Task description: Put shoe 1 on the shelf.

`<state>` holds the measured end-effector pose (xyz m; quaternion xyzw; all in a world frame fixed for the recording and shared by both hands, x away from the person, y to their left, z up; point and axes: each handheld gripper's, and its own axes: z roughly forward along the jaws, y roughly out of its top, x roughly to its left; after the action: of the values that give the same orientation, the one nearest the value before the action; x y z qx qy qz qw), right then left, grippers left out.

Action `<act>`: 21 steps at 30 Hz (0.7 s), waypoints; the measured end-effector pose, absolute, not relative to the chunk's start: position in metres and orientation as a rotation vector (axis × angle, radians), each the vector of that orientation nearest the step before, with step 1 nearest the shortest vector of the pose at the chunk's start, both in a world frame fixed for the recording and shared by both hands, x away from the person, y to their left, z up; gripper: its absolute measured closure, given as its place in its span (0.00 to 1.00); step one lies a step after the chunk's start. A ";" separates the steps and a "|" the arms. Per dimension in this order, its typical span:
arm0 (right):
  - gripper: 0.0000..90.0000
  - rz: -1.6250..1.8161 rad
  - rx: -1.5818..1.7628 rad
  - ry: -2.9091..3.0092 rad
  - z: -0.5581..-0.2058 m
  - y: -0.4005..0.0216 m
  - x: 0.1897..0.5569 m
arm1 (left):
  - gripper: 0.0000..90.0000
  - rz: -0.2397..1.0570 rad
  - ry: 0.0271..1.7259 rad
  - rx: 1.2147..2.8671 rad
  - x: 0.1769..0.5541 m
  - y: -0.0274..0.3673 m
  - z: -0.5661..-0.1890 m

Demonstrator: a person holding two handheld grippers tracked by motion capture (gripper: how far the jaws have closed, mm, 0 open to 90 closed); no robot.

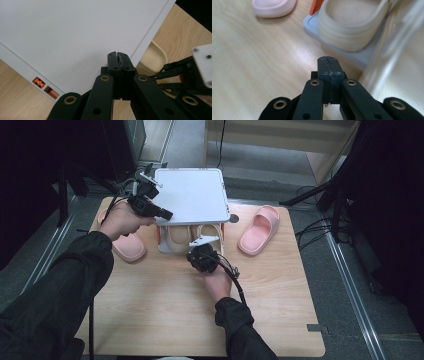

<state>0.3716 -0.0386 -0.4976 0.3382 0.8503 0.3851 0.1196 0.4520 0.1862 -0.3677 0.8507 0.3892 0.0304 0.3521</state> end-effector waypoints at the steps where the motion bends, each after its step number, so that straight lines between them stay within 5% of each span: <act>1: 1.00 1.124 0.983 2.489 -0.496 -0.042 0.369 | 0.99 0.078 1.008 2.200 0.452 0.186 -0.368; 21: 1.00 1.065 1.012 2.544 -0.494 -0.125 0.331 | 0.99 0.076 1.019 2.203 0.452 0.185 -0.367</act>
<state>0.3310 -0.1254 -0.4944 0.3426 0.8615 0.3607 0.1020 0.4522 0.1853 -0.3669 0.8502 0.3930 0.0292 0.3491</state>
